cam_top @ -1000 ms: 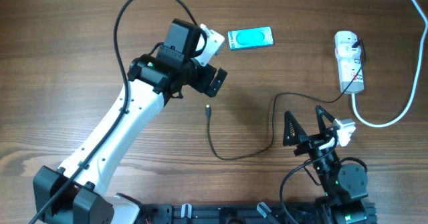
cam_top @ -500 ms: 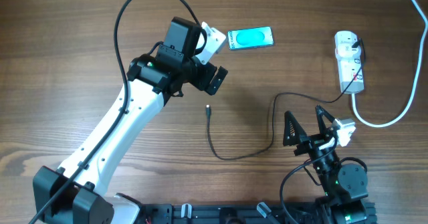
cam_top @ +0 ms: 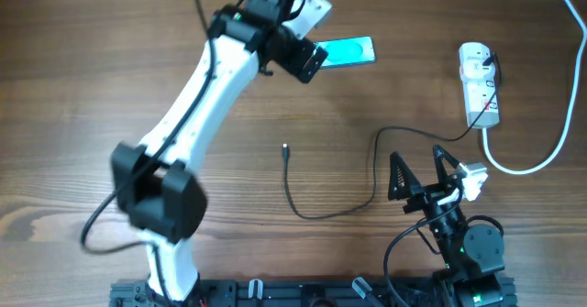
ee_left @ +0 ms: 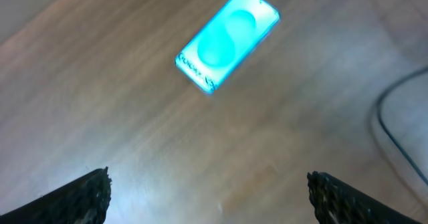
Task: Plug charger to phone and switch on socket
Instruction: 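Reach the left gripper forward over the light-blue phone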
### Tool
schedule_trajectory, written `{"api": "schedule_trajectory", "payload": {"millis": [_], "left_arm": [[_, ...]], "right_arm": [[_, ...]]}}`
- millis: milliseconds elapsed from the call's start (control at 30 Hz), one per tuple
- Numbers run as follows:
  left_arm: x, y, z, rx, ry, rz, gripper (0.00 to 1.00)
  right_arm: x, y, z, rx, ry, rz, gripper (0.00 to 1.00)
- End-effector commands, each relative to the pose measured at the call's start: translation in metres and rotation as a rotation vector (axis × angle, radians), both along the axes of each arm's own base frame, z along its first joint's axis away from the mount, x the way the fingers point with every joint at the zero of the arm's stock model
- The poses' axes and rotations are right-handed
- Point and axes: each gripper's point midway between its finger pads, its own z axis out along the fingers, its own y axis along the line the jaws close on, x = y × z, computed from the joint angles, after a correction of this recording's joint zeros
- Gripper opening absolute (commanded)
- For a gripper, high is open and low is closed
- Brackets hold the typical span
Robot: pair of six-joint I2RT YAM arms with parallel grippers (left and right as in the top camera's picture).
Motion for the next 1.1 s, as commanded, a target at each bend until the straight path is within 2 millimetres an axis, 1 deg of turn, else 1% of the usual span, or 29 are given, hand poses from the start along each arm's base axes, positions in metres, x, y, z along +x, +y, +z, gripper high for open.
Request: {"api": "schedule_trajectory", "payload": {"millis": [0,133,267,367,500,567,733,933,1067], "left_arm": [[0.036,-0.010,-0.006,0.036,-0.050,-0.075,1.00],[0.059,-0.020,-0.017,0.050,-0.086,-0.103,1.00],[0.079,-0.030,-0.030,0.059,-0.149,-0.148,1.00],[0.087,-0.040,-0.036,0.061,-0.193,-0.211,1.00],[0.082,-0.057,-0.043,0.004,-0.193,-0.320,1.00],[0.082,-0.061,-0.047,-0.002,-0.196,-0.350,1.00],[0.084,-0.070,-0.070,-0.007,-0.192,-0.392,1.00],[0.082,-0.091,-0.093,-0.063,-0.177,-0.441,1.00],[0.082,-0.093,-0.107,-0.063,-0.160,-0.446,1.00]], "right_arm": [[0.000,-0.001,0.002,0.009,-0.010,-0.006,1.00],[0.000,-0.001,0.002,0.008,-0.010,-0.006,1.00],[0.000,-0.001,0.003,0.009,-0.011,-0.006,1.00],[0.000,-0.001,0.002,0.009,-0.010,-0.006,1.00],[0.000,-0.001,0.002,0.009,-0.010,-0.006,1.00],[0.000,-0.001,0.003,0.009,-0.011,-0.006,1.00],[0.000,-0.001,0.002,0.009,-0.010,-0.006,1.00],[0.000,-0.001,0.002,0.009,-0.010,-0.006,1.00],[0.000,-0.001,0.003,0.009,-0.011,-0.006,1.00]]}}
